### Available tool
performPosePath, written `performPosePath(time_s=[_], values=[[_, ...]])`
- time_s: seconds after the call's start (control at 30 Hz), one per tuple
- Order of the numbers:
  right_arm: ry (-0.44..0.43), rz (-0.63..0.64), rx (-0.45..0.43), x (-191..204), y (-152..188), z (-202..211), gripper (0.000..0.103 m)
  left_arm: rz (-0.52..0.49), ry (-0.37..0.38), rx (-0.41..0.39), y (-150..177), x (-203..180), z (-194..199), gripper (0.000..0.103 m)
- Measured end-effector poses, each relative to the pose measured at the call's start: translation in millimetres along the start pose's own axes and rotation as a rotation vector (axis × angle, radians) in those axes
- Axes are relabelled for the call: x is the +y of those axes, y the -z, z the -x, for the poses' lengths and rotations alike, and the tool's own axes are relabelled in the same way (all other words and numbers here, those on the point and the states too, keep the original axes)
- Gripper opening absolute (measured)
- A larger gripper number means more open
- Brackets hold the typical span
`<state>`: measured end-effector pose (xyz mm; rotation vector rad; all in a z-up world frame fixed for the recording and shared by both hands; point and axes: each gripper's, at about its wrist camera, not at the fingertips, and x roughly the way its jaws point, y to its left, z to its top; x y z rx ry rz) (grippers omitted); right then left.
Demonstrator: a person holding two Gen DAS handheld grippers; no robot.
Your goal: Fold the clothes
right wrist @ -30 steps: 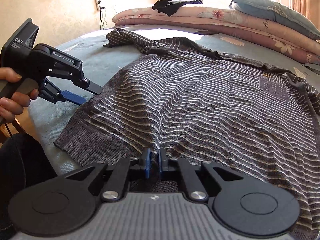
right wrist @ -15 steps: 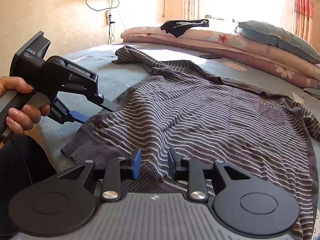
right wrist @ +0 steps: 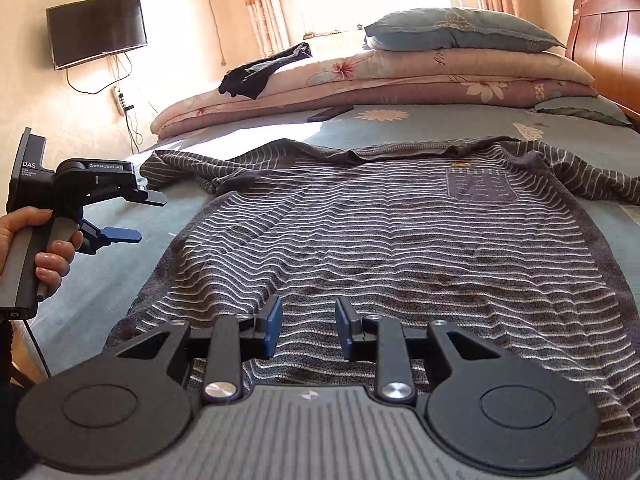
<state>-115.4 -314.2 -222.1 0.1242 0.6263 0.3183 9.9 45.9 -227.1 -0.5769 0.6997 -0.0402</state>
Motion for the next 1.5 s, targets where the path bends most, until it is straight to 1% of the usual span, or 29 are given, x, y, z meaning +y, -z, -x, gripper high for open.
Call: performPosePath(time_s=[0.03, 0.1, 0.17, 0.23, 0.27, 0.37, 0.47, 0.53, 0.6, 0.7, 0.73, 0.77, 0.9, 0.93, 0.97, 1.03, 1.1, 1.17, 1.23, 1.27, 1.33, 1.4, 1.43, 1.5], values=[[0.011, -0.008, 0.019, 3, -5, -4, 0.033, -0.022, 0.019, -0.02, -2, 6, -3, 0.071], [0.035, 0.012, 0.06, 14, -21, -14, 0.033, -0.036, 0.084, -0.057, 2, 23, -9, 0.072], [0.05, 0.05, 0.085, 34, -43, -30, 0.033, 0.012, 0.104, -0.031, 0, 36, -14, 0.072], [0.022, 0.066, 0.105, 56, -65, -52, 0.033, 0.08, 0.122, -0.012, -5, 50, -16, 0.073], [0.004, 0.064, 0.117, 68, -75, -66, 0.033, 0.083, 0.121, -0.017, -7, 54, -13, 0.073], [-0.031, 0.072, 0.145, 102, -98, -114, 0.033, 0.039, 0.069, -0.033, -13, 56, -4, 0.074], [-0.046, 0.061, 0.186, 137, -111, -164, 0.033, 0.004, 0.018, -0.053, -15, 57, 3, 0.075], [-0.013, 0.097, 0.19, 160, -115, -194, 0.033, 0.003, 0.015, -0.057, -15, 59, 4, 0.075], [0.01, 0.162, 0.203, 178, -114, -215, 0.033, 0.004, 0.016, -0.057, -16, 60, 5, 0.075], [0.084, 0.289, 0.223, 199, -117, -241, 0.033, 0.017, -0.001, -0.056, -19, 64, 5, 0.075], [0.123, 0.32, 0.231, 203, -119, -250, 0.033, 0.016, -0.006, -0.061, -20, 65, 6, 0.075], [0.138, 0.333, 0.238, 205, -120, -256, 0.033, 0.016, -0.011, -0.069, -22, 65, 8, 0.075], [0.171, 0.403, 0.307, 212, -121, -284, 0.032, 0.026, -0.007, -0.07, -23, 68, 9, 0.076], [0.171, 0.426, 0.329, 214, -121, -290, 0.015, 0.031, -0.006, -0.067, -24, 69, 9, 0.076], [0.184, 0.441, 0.342, 215, -122, -293, 0.003, 0.033, -0.007, -0.066, -24, 70, 9, 0.076], [0.157, 0.412, 0.301, 215, -136, -288, 0.003, 0.044, -0.011, -0.075, -24, 73, 10, 0.076], [0.049, 0.261, 0.247, 203, -163, -280, 0.001, 0.062, -0.01, -0.084, -26, 76, 11, 0.077], [-0.105, 0.066, 0.2, 187, -184, -272, 0.001, 0.09, -0.003, -0.084, -27, 80, 10, 0.077], [-0.107, 0.029, 0.214, 185, -195, -273, 0.001, 0.104, 0.006, -0.068, -28, 82, 7, 0.077], [-0.093, 0.073, 0.223, 189, -195, -273, 0.001, 0.109, 0.008, -0.064, -28, 83, 6, 0.077], [-0.068, 0.151, 0.288, 197, -187, -275, 0.004, 0.123, 0.003, -0.069, -29, 86, 7, 0.077], [-0.007, 0.207, 0.332, 200, -175, -276, 0.009, 0.145, -0.001, -0.082, -31, 90, 10, 0.077], [0.011, 0.24, 0.349, 201, -167, -276, 0.012, 0.155, 0.004, -0.081, -31, 92, 10, 0.077], [0.028, 0.263, 0.378, 192, -156, -271, 0.013, 0.174, 0.013, -0.079, -32, 96, 11, 0.077]])
